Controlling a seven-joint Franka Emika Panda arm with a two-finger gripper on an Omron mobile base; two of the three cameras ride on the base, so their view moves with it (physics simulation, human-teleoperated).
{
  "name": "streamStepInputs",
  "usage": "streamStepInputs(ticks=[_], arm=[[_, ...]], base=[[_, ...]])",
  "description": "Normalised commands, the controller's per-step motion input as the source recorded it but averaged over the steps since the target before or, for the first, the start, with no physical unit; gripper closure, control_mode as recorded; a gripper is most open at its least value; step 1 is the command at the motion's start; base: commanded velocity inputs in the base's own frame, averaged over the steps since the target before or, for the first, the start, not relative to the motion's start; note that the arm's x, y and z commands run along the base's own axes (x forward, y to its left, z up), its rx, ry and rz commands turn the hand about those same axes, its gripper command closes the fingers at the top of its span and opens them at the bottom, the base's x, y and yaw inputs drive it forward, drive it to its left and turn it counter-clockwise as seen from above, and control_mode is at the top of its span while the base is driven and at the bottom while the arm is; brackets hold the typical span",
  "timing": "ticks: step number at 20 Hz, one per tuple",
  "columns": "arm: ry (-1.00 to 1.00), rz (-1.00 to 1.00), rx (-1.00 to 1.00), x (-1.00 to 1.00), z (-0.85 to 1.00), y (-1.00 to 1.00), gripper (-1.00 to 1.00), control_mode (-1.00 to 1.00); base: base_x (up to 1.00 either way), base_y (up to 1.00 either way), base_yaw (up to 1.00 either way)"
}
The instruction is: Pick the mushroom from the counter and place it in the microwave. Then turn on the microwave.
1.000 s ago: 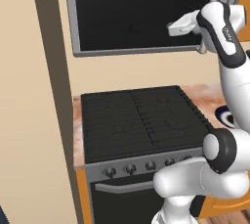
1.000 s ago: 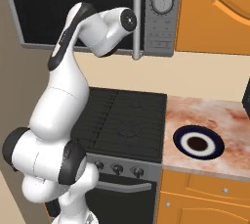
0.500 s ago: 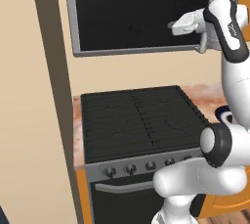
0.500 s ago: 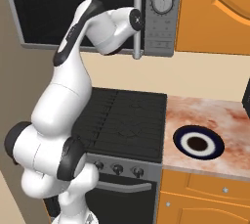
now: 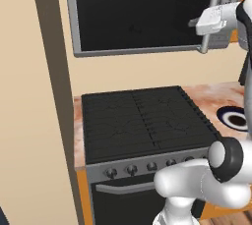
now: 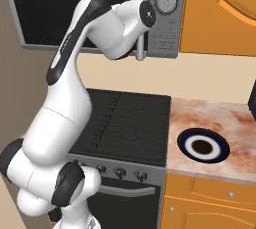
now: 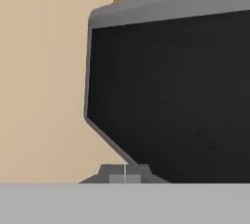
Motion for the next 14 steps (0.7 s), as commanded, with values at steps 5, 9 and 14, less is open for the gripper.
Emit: streamStepInputs(ticks=[5,9,14], arm=[[-0.03,-0.04,-0.14,-0.97,0.04,-0.33,1.0,-1.0],[0.0,-0.09,-0.05,-0.59,-0.37,-0.59,1.0,-1.0],[0.0,-0.05,0.04,-0.06,-0.25,-0.72,1.0,-1.0]], base=[[0.0,0.0,0.0],[0.0,0.0,0.0],[0.0,0.0,0.0]])
